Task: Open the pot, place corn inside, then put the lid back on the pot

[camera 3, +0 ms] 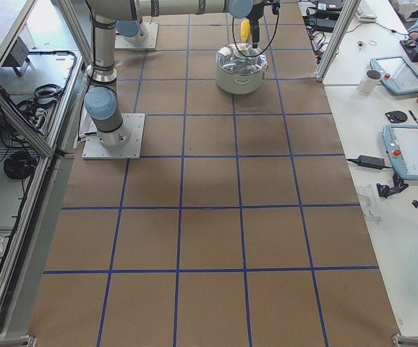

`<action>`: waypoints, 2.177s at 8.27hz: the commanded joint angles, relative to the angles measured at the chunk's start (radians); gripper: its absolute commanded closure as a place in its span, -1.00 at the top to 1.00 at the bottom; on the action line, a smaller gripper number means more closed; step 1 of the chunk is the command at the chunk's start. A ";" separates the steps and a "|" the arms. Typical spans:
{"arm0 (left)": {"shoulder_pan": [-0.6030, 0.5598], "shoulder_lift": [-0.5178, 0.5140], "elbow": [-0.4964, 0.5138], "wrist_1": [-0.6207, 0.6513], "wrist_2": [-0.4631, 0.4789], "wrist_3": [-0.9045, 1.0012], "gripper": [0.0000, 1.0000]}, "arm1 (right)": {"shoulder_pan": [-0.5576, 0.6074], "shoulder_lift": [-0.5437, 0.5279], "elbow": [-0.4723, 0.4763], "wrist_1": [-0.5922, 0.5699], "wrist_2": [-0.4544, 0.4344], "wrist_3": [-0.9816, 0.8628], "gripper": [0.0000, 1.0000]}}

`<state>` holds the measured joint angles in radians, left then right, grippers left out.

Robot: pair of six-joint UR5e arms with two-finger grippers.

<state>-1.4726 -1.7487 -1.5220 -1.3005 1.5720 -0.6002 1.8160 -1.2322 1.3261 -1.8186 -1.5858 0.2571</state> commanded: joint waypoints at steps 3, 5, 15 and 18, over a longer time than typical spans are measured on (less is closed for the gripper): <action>0.078 -0.171 -0.020 0.016 0.056 -0.485 1.00 | 0.098 0.083 0.028 -0.074 0.012 0.166 1.00; 0.078 -0.273 -0.017 0.035 0.057 -0.549 1.00 | 0.100 0.086 0.067 -0.111 0.044 0.166 1.00; 0.106 -0.393 -0.017 0.176 0.056 -0.559 1.00 | 0.098 0.103 0.090 -0.129 0.046 0.140 -0.20; 0.106 -0.423 -0.010 0.179 0.056 -0.561 1.00 | 0.098 0.099 0.078 -0.133 0.052 0.131 -0.39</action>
<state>-1.3670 -2.1571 -1.5361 -1.1237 1.6275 -1.1581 1.9144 -1.1298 1.4119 -1.9504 -1.5387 0.3960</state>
